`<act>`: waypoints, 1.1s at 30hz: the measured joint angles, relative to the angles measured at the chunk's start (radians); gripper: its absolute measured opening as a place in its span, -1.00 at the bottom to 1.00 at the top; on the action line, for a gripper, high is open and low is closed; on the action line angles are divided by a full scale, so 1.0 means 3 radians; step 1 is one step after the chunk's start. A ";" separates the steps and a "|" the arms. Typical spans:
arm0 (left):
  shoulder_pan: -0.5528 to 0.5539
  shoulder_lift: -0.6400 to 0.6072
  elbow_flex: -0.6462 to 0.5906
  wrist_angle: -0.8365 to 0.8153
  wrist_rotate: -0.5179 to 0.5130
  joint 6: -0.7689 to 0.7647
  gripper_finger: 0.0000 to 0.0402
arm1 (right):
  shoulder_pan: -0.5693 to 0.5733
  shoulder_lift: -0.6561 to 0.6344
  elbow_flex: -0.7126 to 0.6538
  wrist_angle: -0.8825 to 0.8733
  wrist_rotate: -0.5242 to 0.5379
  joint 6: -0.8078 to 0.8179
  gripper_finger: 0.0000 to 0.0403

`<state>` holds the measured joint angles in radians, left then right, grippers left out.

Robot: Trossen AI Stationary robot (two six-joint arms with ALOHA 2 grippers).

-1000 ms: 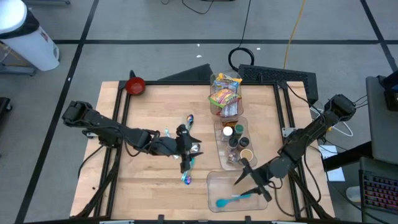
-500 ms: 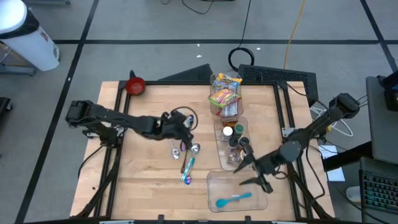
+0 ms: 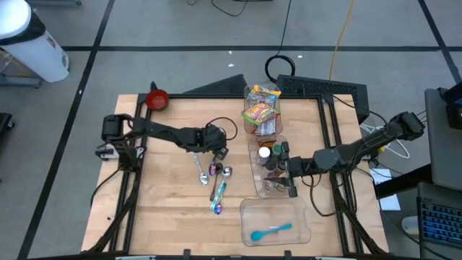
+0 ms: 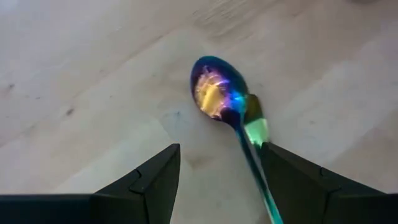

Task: Pick & Place Food Item
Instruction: Put the top left purple spoon into the bottom transparent bin

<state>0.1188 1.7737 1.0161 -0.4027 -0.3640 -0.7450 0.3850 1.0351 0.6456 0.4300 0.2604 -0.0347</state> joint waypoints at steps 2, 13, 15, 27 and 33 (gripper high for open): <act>0.0035 0.0043 0.0000 0.0023 0.0022 -0.0001 0.16 | 0.0002 -0.0002 0.0001 -0.0021 -0.0001 0.0000 -0.03; 0.0056 0.0176 0.0005 0.0123 0.0138 -0.0042 0.16 | 0.0003 -0.0004 0.0001 0.0022 -0.0008 -0.0009 -0.03; 0.0062 0.0221 0.0006 0.0156 0.0136 -0.0053 0.15 | 0.0003 -0.0004 0.0001 0.0025 -0.0009 -0.0011 -0.03; 0.0097 0.0276 0.0013 0.0131 0.0146 -0.0043 -0.27 | 0.0003 -0.0004 0.0003 0.0020 -0.0009 -0.0012 -0.03; 0.0095 0.0277 0.0011 0.0113 0.0139 0.0013 -0.81 | 0.0003 -0.0004 0.0003 0.0019 -0.0010 -0.0012 -0.03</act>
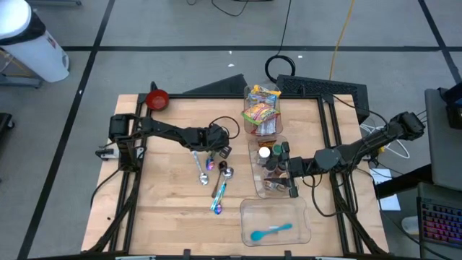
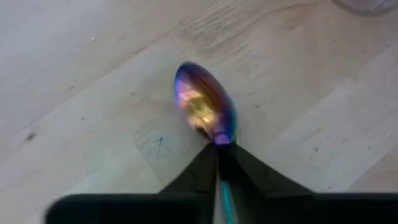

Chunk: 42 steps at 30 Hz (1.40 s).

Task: Pick & Place Food Item
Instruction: Put the top left purple spoon into the bottom transparent bin

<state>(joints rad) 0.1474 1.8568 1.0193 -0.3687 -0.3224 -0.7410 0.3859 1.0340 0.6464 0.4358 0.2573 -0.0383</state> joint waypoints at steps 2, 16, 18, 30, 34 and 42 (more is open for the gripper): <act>0.0001 0.0000 -0.0001 -0.0005 -0.0005 0.0047 -0.93 | 0.0000 0.0000 0.0000 0.0000 0.0000 0.0000 -0.03; -0.0165 -0.0336 -0.0026 -0.0065 -0.0346 0.0306 -0.95 | 0.0000 0.0000 0.0003 -0.0002 0.0001 -0.0011 -0.03; -0.0261 -0.0491 -0.0020 -0.0065 -0.0514 0.0355 -0.97 | 0.0000 0.0000 0.0003 -0.0005 0.0003 -0.0011 -0.03; -0.0970 -0.1161 -0.0013 0.0451 -0.1252 0.1003 -0.96 | 0.0000 0.0000 0.0004 -0.0032 0.0009 -0.0011 -0.03; -0.1128 -0.1219 -0.0011 0.0762 -0.1255 0.1332 -0.98 | 0.0000 0.0000 0.0004 -0.0068 0.0011 -0.0012 -0.03; -0.1216 -0.1292 -0.0009 0.0888 -0.0851 0.1542 -0.98 | 0.0000 -0.0028 0.0004 -0.0163 0.0010 -0.0013 -0.03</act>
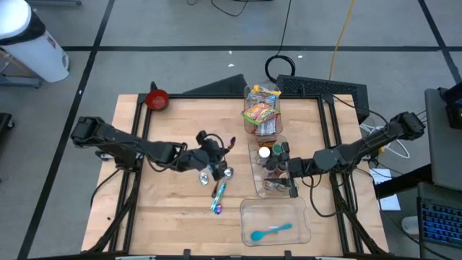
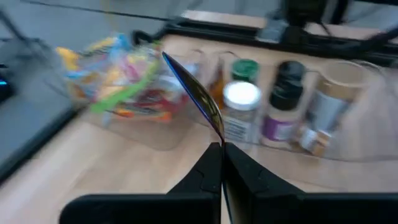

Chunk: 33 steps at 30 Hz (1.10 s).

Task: Pick & Place Food Item
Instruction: Put the top left purple spoon into the bottom transparent bin

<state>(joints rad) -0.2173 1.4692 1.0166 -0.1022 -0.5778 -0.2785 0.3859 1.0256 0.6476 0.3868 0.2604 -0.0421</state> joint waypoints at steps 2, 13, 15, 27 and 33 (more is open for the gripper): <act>-0.0003 -0.0022 -0.0003 -0.0034 0.0159 0.0035 -0.96 | -0.0001 -0.0057 0.0000 -0.0092 0.0005 0.0009 -0.03; 0.0157 -0.0248 -0.0779 0.1686 0.1523 0.0721 -0.98 | 0.0007 -0.0614 0.0000 -0.0713 0.0007 0.0250 -0.03; 0.0261 -0.0464 -0.1033 0.1796 0.1444 0.0592 -0.97 | 0.0012 -0.0657 0.0000 -0.0798 0.0005 0.0277 -0.03; 0.0255 -0.1903 -0.2703 0.3281 0.1332 0.0641 -0.98 | -0.0025 -0.0621 -0.0001 -0.0883 0.0046 -0.0084 -0.03; 0.0186 -0.2021 -0.3025 0.3741 0.1315 0.0662 -0.98 | -0.0203 -0.0253 -0.0003 -0.0522 0.0458 -0.0077 -0.03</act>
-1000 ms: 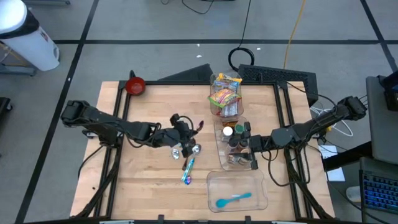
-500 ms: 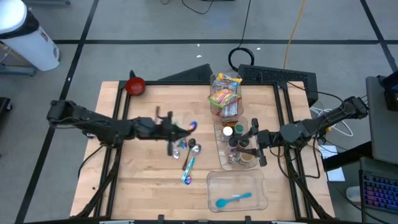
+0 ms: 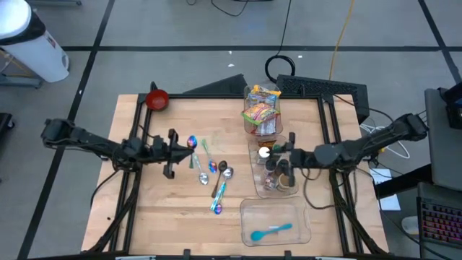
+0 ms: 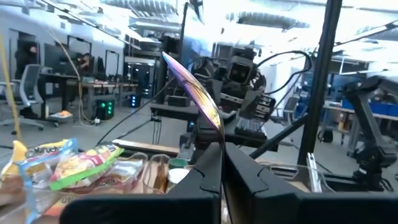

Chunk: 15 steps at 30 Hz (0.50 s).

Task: Pick & Place Food Item
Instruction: Put the top left purple spoon into the bottom transparent bin

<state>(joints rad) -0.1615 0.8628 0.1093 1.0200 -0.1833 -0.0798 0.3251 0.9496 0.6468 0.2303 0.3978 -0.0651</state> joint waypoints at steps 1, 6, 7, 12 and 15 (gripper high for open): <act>-0.0013 0.0010 0.0014 -0.0010 0.0004 0.0011 -0.98 | -0.0045 0.0097 0.0000 0.0126 -0.0008 0.0000 -0.03; -0.0094 0.0303 0.0275 -0.0009 0.0177 0.0235 -0.97 | -0.0164 0.0630 0.0000 0.0938 -0.0029 -0.0113 -0.03; -0.0121 0.0387 0.0339 -0.0026 0.0219 0.0316 -0.98 | -0.0169 0.0730 0.0000 0.1105 -0.0036 -0.0138 -0.03; -0.0222 0.0992 0.0816 -0.0016 0.0248 0.0706 -0.96 | -0.0207 0.1223 0.0000 0.2020 -0.0555 -0.0182 -0.03; -0.0234 0.1362 0.1139 -0.0090 0.0294 0.0800 -0.98 | -0.0223 0.1433 0.0000 0.2416 -0.0818 -0.0168 -0.03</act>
<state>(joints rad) -0.2317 1.2715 0.4510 0.9931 -0.0952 0.1603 0.2581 1.3796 0.6468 0.9552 0.1526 -0.1156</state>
